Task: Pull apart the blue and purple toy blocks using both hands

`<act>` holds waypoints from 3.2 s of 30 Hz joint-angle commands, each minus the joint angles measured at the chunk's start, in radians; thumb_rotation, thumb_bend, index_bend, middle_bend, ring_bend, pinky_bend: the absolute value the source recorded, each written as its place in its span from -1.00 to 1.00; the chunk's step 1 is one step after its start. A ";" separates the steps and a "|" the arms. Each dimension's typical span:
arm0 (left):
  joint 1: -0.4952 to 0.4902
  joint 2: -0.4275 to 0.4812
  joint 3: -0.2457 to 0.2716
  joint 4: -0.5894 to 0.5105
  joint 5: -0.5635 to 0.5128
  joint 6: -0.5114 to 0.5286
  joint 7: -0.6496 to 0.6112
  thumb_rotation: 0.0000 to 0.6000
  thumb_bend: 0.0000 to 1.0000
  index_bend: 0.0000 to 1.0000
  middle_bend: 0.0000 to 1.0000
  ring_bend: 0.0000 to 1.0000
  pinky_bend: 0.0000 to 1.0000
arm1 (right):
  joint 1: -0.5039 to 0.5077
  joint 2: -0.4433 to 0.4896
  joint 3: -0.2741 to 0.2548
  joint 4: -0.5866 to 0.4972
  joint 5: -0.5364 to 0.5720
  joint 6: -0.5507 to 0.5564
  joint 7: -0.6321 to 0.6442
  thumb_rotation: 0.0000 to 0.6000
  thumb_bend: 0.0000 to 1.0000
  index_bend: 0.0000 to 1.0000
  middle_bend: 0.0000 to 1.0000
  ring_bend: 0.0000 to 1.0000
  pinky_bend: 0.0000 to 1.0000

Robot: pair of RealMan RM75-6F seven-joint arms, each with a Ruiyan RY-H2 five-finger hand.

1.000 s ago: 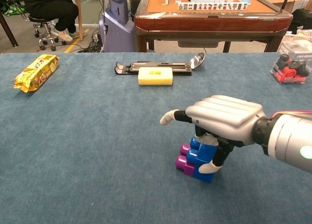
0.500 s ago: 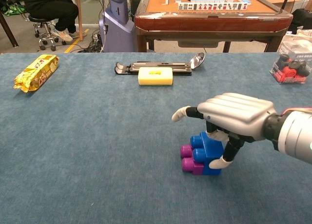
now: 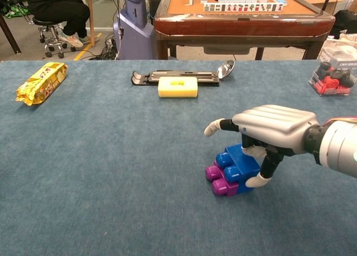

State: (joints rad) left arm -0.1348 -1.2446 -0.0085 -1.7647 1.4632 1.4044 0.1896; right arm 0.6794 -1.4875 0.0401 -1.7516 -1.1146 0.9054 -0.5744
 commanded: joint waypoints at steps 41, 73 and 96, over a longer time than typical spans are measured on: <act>0.004 -0.009 0.006 0.003 0.003 0.001 0.003 1.00 -0.95 -0.49 -0.03 -0.08 0.47 | 0.169 0.072 -0.039 -0.078 0.288 -0.040 -0.058 1.00 -0.84 -0.47 0.99 0.95 0.96; -0.004 -0.015 0.000 -0.003 0.006 -0.004 0.010 1.00 -0.95 -0.49 -0.03 -0.08 0.47 | 0.161 0.134 -0.050 -0.111 0.221 -0.003 0.058 1.00 -0.20 -0.06 1.00 0.97 0.97; -0.247 -0.087 -0.214 -0.124 -0.098 -0.191 -0.043 1.00 -0.95 -0.49 0.14 0.05 0.51 | 0.071 0.487 0.087 -0.260 0.065 0.035 0.371 1.00 -0.12 0.09 1.00 0.99 0.98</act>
State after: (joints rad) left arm -0.3562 -1.3161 -0.1976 -1.8719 1.3896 1.2358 0.1613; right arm 0.7596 -1.0221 0.1115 -2.0008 -1.0356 0.9375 -0.2271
